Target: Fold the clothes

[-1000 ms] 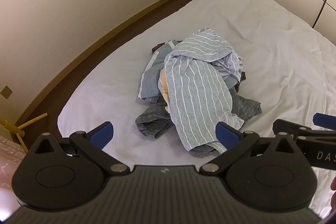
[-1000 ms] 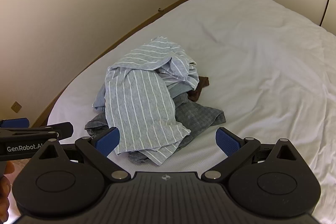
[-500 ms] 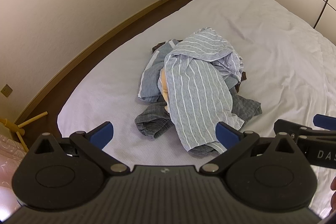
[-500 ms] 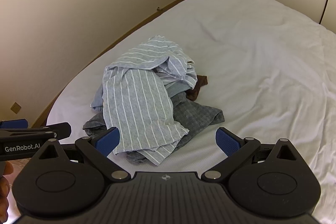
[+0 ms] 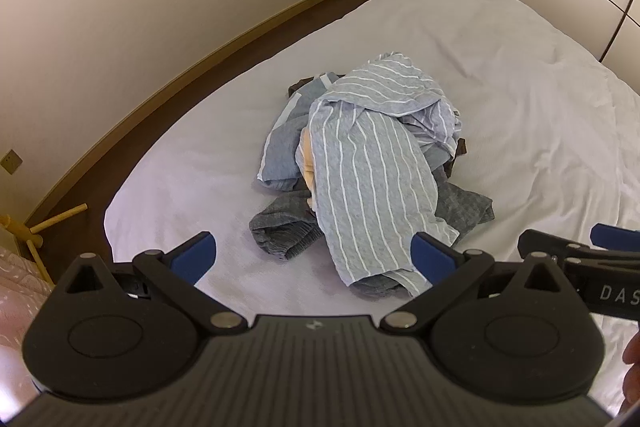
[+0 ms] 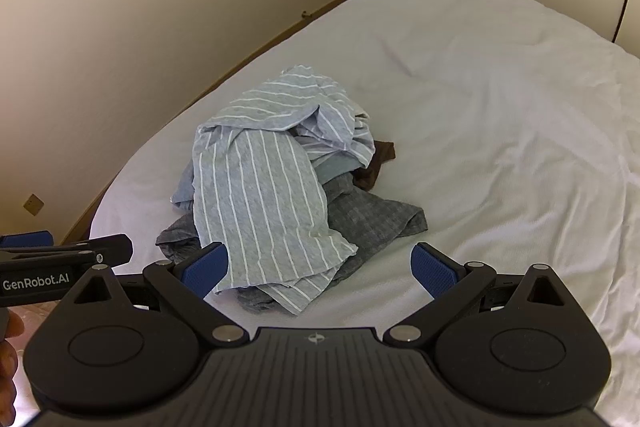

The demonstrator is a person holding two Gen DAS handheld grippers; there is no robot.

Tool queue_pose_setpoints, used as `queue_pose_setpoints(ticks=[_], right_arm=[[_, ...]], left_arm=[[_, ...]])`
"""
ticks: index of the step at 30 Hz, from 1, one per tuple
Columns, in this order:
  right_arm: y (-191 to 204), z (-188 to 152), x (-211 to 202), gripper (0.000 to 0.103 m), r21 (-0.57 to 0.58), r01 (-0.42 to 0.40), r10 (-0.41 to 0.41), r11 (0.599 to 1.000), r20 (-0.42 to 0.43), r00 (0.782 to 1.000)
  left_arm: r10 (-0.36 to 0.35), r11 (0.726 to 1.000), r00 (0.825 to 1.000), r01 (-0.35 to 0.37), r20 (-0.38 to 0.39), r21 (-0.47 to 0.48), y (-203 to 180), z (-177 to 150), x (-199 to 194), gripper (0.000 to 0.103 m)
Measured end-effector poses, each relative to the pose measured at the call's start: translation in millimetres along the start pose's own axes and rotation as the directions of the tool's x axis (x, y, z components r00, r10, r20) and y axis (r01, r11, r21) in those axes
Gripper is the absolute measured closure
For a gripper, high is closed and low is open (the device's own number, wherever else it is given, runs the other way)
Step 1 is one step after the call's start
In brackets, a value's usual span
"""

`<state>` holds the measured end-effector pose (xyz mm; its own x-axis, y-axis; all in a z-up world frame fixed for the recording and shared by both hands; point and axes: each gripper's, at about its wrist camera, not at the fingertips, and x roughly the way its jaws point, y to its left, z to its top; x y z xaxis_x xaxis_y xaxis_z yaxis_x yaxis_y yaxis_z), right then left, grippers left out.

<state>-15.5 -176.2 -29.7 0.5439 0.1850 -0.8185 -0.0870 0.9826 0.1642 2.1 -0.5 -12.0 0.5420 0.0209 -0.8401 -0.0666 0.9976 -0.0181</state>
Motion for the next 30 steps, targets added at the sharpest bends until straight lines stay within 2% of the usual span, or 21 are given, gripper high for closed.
queue_pose_setpoints(ticks=[4, 9, 12, 15, 21, 23, 25, 28, 30], right_arm=[[-6, -1, 2, 0.003, 0.002, -0.007, 0.007, 1.000, -0.004, 1.000], [-17, -1, 5, 0.003, -0.004, -0.012, 0.012, 1.000, 0.005, 1.000], [-22, 0, 10, 0.003, -0.020, -0.015, 0.015, 1.000, 0.008, 1.000], [-24, 3, 17, 0.004, -0.048, -0.019, 0.019, 0.999, 0.009, 1.000], [-21, 16, 38, 0.015, -0.121, -0.024, 0.027, 0.992, 0.017, 0.999], [-19, 24, 50, 0.017, -0.140, -0.023, 0.026, 0.990, 0.018, 1.000], [-14, 33, 61, 0.017, -0.168, 0.011, -0.007, 0.986, 0.025, 1.000], [-6, 48, 84, 0.017, -0.205, 0.053, -0.049, 0.977, 0.026, 0.998], [-2, 58, 100, 0.018, -0.224, 0.074, -0.073, 0.972, 0.017, 0.997]], left_arm=[[-0.025, 0.999, 1.000, 0.025, 0.003, -0.044, 3, -3, -1, 0.001], [0.006, 0.998, 1.000, -0.004, 0.017, -0.068, 11, -8, -4, 0.001], [0.025, 0.998, 0.999, -0.024, 0.023, -0.056, 18, -11, -3, 0.001], [0.030, 1.000, 0.999, -0.030, 0.033, 0.000, 23, -7, 5, 0.001], [-0.013, 0.991, 0.998, 0.005, 0.054, 0.136, 26, 25, 51, 0.004], [-0.039, 0.979, 0.997, 0.026, 0.059, 0.200, 25, 42, 75, 0.004], [-0.074, 0.969, 0.996, 0.060, 0.050, 0.240, 24, 59, 102, 0.004], [-0.116, 0.950, 0.993, 0.101, 0.036, 0.295, 22, 80, 143, 0.012], [-0.131, 0.935, 0.991, 0.118, 0.016, 0.333, 20, 91, 171, 0.026]])
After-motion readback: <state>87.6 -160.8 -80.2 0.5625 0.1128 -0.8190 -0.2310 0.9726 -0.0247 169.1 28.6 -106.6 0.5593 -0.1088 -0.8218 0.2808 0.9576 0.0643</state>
